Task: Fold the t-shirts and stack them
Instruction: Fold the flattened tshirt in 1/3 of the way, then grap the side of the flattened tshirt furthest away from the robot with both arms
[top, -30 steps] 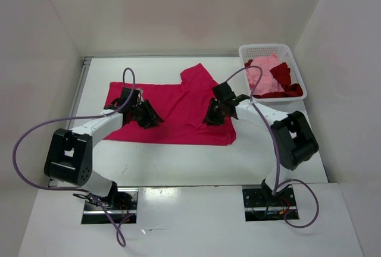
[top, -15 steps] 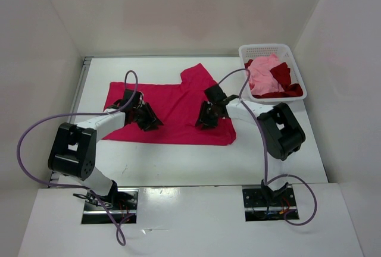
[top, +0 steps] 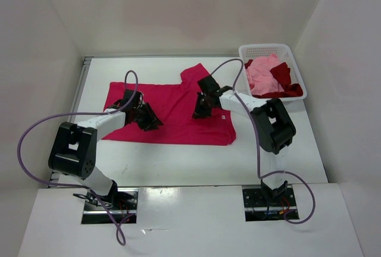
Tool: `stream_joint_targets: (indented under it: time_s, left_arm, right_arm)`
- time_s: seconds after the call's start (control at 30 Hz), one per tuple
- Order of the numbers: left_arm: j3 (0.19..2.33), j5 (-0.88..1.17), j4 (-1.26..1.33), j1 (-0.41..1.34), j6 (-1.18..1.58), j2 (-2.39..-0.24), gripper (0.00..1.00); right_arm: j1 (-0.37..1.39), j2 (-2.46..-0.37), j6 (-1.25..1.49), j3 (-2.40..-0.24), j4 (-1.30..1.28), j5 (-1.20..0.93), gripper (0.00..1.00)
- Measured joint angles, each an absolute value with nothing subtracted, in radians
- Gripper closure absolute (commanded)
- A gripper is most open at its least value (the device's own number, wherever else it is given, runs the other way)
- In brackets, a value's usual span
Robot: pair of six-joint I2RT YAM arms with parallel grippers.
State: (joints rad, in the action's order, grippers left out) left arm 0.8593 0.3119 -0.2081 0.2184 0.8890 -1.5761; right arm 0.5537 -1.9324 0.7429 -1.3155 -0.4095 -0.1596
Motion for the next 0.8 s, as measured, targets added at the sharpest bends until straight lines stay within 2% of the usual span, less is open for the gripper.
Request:
stream_joint_targets:
  time_s: [0.03, 0.13, 0.23, 0.47, 0.6, 0.73, 0.8]
  left_arm:
    - [0.859, 0.311, -0.208, 0.218, 0.889, -1.577, 0.59]
    - [0.859, 0.313, -0.208, 0.216, 0.889, -1.583, 0.59]
    - [0.859, 0.313, -0.209, 0.21, 0.889, -1.587, 0.59]
    - [0.867, 0.293, -0.233, 0.197, 0.867, -1.585, 0.59]
    - [0.887, 0.253, -0.266, 0.197, 0.833, -1.562, 0.59]
    - [0.892, 0.226, -0.278, 0.201, 0.806, -1.536, 0.65]
    - [0.892, 0.215, -0.284, 0.21, 0.794, -1.536, 0.68]
  right_arm:
    - [0.554, -1.951, 0.735, -1.351, -0.415, -0.153, 0.84]
    - [0.554, -2.024, 0.705, -1.469, -0.45, -0.137, 0.76]
    - [0.554, -2.092, 0.676, -1.57, -0.494, -0.115, 0.63]
    - [0.554, -2.096, 0.639, -1.613, -0.559, -0.053, 0.57]
    - [0.554, -1.962, 0.638, -1.498, -0.549, -0.02, 0.56]
    - [0.558, -1.798, 0.646, -1.357, -0.536, -0.027, 0.88]
    - [0.58, -1.779, 0.654, -1.327, -0.522, -0.031, 0.93]
